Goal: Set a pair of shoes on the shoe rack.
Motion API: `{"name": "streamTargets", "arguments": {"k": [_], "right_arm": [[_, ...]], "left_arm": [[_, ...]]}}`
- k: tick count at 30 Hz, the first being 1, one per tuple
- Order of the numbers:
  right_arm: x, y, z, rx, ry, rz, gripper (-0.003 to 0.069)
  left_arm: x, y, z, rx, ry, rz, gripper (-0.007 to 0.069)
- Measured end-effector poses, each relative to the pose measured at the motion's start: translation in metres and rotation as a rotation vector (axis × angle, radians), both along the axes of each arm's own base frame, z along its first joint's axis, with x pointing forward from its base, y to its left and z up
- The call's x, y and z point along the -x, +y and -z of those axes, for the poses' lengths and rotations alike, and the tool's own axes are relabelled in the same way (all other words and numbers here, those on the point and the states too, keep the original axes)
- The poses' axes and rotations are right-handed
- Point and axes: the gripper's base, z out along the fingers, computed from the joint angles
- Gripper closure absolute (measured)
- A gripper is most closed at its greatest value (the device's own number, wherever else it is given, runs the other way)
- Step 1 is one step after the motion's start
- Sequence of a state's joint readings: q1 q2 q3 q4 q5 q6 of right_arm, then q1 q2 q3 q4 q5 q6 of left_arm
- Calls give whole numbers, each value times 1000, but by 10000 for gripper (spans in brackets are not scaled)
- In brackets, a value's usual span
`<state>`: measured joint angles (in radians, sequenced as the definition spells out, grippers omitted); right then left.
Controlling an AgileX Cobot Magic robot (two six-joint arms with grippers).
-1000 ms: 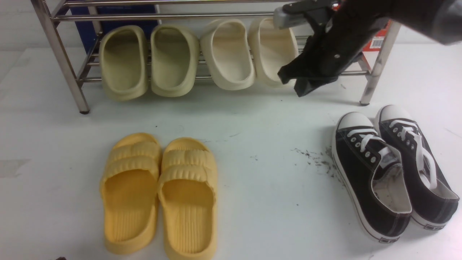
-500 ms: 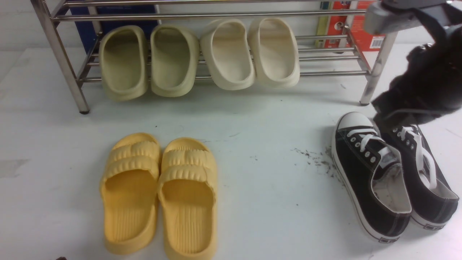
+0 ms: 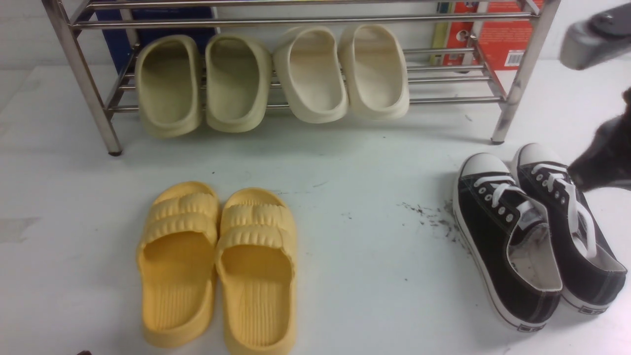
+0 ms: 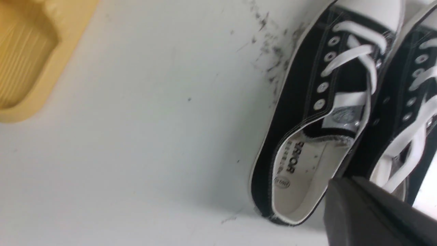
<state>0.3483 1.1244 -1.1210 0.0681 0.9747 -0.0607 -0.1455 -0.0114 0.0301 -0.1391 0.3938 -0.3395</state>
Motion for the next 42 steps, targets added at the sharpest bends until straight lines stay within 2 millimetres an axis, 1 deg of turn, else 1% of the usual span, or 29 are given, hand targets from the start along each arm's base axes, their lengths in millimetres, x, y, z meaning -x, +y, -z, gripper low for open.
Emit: {"name": "streamTargets", "arguments": {"k": [1,2,3,4,5,6,7,8,9,11,13,15,16,17,20,42], "right_arm": [[2,-2,1,-4,-11,5,662],[27,-20,18,-34,-111,56,662],[26,-20,17,-38,-126,62,662],[44,-34,39,-42,-192,109,662],[58,-45,49,-55,-281,151,662],[68,-52,67,-54,-309,180,662],[80,-58,76,-64,-385,216,662],[92,-64,93,-66,-425,250,662],[101,-68,104,-73,-473,277,662],[123,-75,137,-78,-561,336,662],[137,-79,165,-79,-606,379,662],[142,-79,172,-85,-630,397,662],[147,-80,186,-104,-633,427,662],[149,-80,190,-108,-621,433,662],[150,-80,193,-112,-594,442,662],[151,-80,193,-101,-583,438,654]], "left_arm": [[0,0,0,0,0,0,429],[0,0,0,0,0,0,428],[0,0,0,0,0,0,428],[0,0,0,0,1,0,428],[0,0,0,0,1,0,426],[0,0,0,0,1,0,426],[0,0,0,0,1,0,426],[0,0,0,0,1,0,424],[0,0,0,0,1,0,423],[0,0,0,0,1,0,420],[0,0,0,0,1,0,418],[0,0,0,0,1,0,417],[0,0,0,0,1,0,416],[0,0,0,0,0,0,414],[0,0,0,0,0,0,411],[0,0,0,0,0,0,396]]}}
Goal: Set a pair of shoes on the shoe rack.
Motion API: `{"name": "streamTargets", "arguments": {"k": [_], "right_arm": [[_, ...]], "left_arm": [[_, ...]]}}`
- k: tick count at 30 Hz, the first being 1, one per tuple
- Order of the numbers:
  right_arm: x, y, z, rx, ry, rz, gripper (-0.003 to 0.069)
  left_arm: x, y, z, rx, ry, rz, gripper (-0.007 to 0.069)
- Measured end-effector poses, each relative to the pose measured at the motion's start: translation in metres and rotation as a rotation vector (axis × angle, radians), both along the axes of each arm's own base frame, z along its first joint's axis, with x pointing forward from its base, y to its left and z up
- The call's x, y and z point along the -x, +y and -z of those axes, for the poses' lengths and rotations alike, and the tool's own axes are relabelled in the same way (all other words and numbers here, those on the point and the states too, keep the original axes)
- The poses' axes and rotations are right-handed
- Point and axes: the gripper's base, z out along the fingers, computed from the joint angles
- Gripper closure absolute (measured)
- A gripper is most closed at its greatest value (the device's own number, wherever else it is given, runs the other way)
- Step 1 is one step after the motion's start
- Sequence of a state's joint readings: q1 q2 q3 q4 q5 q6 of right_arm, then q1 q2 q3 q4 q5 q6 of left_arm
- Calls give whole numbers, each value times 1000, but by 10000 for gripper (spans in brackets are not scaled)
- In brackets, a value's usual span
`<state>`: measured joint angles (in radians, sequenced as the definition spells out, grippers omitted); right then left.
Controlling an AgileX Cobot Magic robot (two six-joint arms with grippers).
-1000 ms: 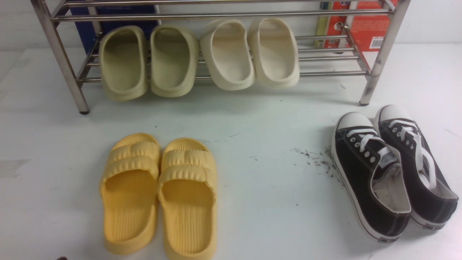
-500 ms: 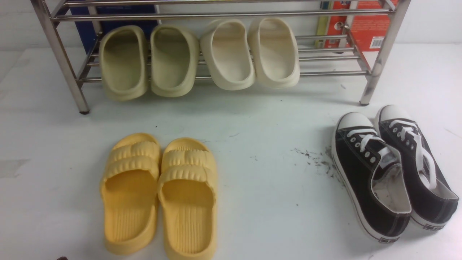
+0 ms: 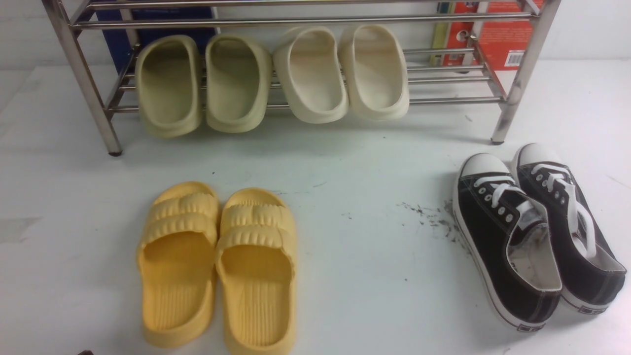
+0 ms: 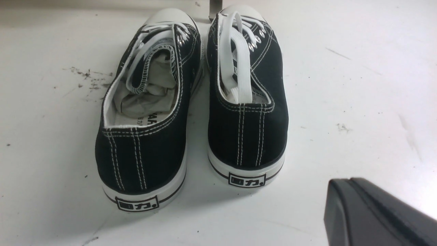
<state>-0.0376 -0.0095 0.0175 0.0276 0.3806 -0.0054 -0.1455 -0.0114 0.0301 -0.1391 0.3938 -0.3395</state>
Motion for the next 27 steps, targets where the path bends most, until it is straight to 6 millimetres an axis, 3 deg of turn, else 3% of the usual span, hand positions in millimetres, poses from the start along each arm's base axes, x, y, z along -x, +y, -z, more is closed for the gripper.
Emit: {"name": "streamTargets", "arguments": {"k": [27], "right_arm": [[0,0,0,0,0,0,644]], "left_arm": [[0,0,0,0,0,0,387]]}}
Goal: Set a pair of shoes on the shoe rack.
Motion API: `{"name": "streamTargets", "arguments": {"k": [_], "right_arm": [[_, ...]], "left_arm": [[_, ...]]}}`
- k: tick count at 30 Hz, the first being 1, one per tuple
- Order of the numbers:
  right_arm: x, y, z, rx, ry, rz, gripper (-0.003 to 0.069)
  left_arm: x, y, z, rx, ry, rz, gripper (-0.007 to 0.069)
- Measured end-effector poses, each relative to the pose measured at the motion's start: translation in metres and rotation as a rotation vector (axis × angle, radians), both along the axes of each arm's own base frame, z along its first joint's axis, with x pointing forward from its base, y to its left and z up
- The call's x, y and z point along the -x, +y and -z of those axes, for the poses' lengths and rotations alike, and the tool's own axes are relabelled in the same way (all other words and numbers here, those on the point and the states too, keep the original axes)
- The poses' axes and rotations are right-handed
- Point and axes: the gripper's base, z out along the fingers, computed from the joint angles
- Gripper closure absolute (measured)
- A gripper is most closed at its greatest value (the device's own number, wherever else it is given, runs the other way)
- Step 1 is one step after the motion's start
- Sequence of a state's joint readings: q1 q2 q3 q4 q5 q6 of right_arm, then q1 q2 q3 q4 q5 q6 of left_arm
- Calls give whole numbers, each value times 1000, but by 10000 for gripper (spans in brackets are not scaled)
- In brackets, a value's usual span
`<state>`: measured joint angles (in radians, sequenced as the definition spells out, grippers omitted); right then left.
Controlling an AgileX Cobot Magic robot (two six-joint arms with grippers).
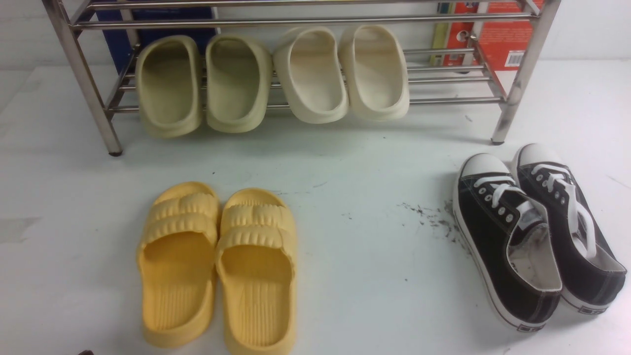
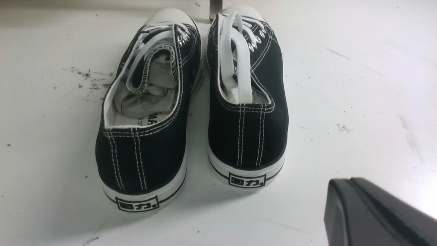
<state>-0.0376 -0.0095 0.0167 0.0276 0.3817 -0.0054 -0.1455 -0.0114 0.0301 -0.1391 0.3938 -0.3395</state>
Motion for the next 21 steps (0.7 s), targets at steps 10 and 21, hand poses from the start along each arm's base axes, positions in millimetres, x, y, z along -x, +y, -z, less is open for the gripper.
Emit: {"name": "streamTargets", "arguments": {"k": [10,21], "right_arm": [[0,0,0,0,0,0,636],[0,0,0,0,0,0,629]], "left_arm": [[0,0,0,0,0,0,387],[0,0,0,0,0,0,387]]}}
